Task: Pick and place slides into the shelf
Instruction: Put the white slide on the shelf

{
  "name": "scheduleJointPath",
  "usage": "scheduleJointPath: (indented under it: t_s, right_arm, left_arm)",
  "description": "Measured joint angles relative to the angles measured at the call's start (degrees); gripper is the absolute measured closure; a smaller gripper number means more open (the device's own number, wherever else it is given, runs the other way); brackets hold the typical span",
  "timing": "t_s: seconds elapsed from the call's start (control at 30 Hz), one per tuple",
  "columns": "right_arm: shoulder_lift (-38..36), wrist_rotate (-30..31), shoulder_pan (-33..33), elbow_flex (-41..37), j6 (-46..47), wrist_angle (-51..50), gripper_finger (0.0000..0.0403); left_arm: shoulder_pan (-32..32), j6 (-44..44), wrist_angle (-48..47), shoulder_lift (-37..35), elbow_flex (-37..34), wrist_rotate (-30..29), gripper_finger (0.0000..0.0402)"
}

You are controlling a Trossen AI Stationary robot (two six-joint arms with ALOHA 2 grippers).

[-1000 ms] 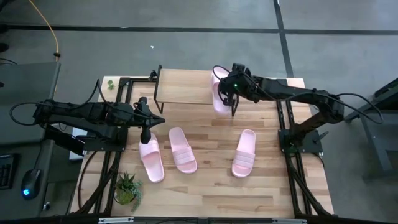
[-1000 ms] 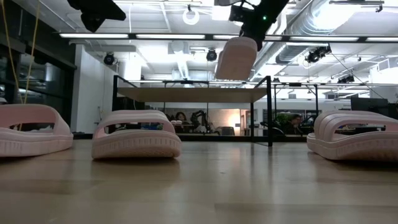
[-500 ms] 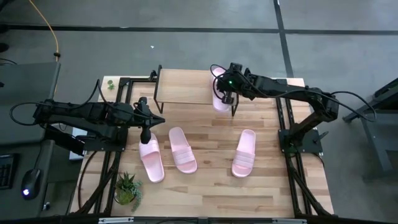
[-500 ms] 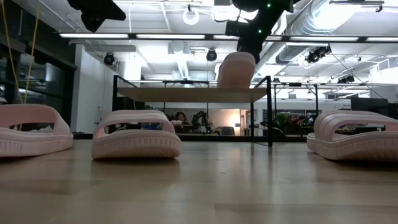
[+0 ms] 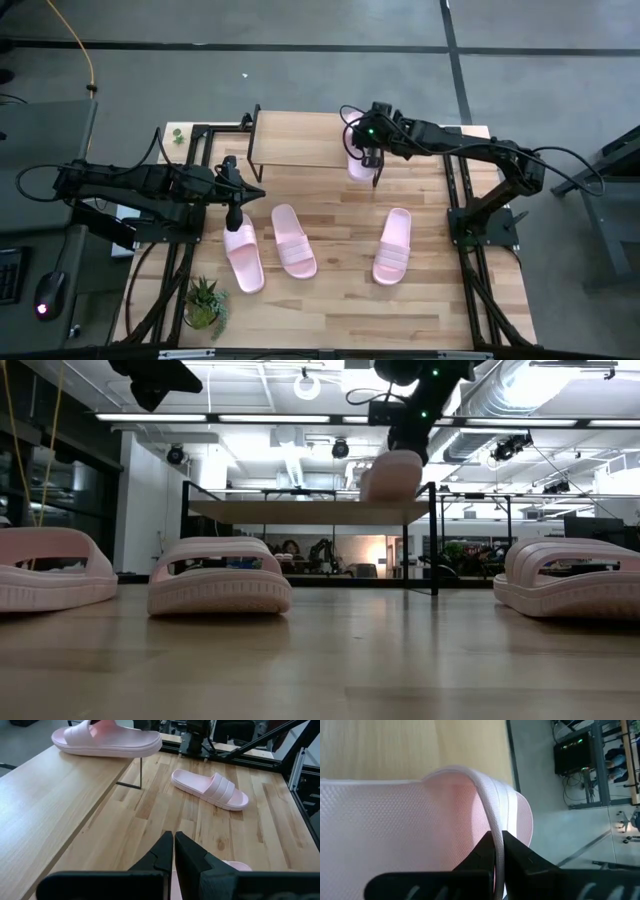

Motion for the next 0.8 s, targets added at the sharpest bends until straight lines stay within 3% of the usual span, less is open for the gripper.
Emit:
scheduleJointPath:
  t_s: [0.8]
  right_arm:
    - [0.0, 2.3, -2.4, 0.0, -1.3, -0.4, 0.0402]
  left_arm:
    - [0.0, 0.0, 0.0, 0.0, 0.0, 0.0, 0.0394]
